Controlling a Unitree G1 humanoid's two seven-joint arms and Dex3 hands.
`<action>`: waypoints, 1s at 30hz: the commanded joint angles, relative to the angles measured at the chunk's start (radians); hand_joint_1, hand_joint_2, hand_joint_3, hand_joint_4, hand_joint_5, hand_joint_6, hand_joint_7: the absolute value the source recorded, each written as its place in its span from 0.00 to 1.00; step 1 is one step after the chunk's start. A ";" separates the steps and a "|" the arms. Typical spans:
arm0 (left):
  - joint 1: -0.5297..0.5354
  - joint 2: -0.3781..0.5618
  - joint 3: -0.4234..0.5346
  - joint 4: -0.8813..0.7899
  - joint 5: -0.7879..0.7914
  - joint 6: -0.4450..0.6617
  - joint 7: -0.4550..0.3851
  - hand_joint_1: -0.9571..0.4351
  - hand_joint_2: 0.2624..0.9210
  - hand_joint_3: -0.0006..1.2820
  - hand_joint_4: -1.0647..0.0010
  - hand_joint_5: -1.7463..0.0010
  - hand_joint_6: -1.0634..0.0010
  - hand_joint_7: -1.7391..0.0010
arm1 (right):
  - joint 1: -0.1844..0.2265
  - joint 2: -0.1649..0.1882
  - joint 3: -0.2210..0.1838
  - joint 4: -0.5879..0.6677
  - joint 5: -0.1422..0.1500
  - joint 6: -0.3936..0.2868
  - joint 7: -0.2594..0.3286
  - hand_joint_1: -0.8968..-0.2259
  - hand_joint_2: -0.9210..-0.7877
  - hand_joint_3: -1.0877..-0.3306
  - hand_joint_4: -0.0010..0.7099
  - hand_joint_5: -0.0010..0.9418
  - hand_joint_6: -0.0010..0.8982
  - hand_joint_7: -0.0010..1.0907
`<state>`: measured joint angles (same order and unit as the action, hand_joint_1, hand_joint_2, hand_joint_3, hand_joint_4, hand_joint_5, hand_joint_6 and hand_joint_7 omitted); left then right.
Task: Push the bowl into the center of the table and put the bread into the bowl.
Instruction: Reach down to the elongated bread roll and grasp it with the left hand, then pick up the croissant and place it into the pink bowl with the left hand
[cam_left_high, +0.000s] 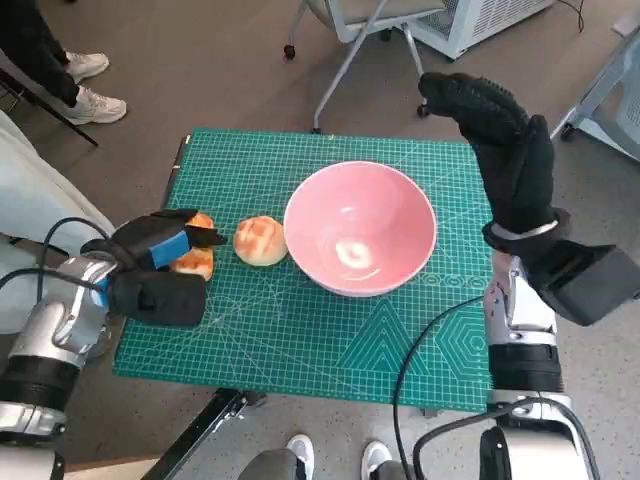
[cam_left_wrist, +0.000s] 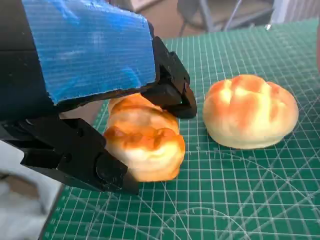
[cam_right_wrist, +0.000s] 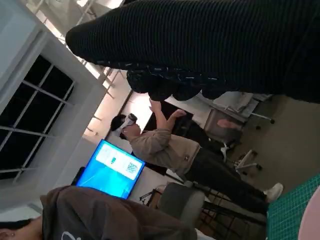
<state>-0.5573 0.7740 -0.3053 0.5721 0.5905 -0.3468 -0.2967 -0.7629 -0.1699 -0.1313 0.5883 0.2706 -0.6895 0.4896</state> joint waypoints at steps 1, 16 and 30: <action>0.009 0.002 -0.018 0.013 0.006 -0.041 -0.015 0.69 1.00 0.04 0.32 0.36 0.39 0.37 | 0.026 -0.008 -0.001 0.006 -0.002 0.011 0.011 0.35 0.00 0.46 0.23 0.00 0.00 0.46; 0.096 0.057 0.166 -0.322 -0.158 0.037 -0.105 0.69 1.00 0.03 0.29 0.36 0.40 0.35 | 0.025 -0.007 -0.003 0.016 0.000 0.008 0.010 0.36 0.00 0.46 0.22 0.00 0.00 0.46; 0.106 0.028 0.365 -0.648 -0.265 0.113 -0.080 0.69 0.98 0.00 0.23 0.40 0.35 0.38 | 0.031 -0.010 -0.009 0.000 0.005 0.017 0.007 0.36 0.00 0.46 0.22 0.00 0.00 0.46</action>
<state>-0.4363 0.8162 0.0331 -0.0284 0.3434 -0.2418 -0.3943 -0.7579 -0.1776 -0.1370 0.5893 0.2731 -0.6893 0.4927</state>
